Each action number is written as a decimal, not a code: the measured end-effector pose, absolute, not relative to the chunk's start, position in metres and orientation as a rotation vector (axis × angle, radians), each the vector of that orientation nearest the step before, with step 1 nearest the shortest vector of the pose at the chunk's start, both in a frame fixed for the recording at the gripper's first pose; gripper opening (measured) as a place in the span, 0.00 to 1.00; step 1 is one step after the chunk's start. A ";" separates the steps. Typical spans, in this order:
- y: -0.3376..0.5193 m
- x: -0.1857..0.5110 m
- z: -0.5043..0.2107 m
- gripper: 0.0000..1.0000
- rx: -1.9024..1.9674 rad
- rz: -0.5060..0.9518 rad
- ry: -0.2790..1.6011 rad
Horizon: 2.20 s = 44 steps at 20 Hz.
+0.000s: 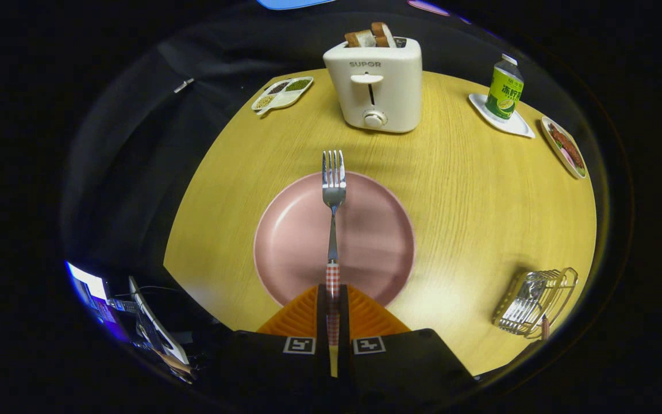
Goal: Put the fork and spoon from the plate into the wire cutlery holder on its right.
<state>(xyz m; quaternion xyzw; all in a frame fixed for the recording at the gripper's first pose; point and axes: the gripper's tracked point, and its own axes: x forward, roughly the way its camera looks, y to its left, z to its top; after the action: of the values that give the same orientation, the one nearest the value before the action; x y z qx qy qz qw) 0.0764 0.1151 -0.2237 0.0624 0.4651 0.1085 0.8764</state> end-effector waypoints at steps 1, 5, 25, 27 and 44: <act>0.107 0.070 -0.217 0.09 0.120 0.231 0.967; 0.067 0.040 -0.191 0.09 0.107 0.229 0.967; -0.150 -0.078 -0.140 0.09 -0.244 0.211 1.425; -0.166 -0.082 -0.150 0.09 -0.342 0.229 1.493; -0.188 -0.056 -0.198 0.09 -0.416 0.263 1.792</act>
<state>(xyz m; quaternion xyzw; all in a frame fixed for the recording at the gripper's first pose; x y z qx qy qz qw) -0.0562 -0.1877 -0.1985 -0.1792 0.7725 0.1135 0.5985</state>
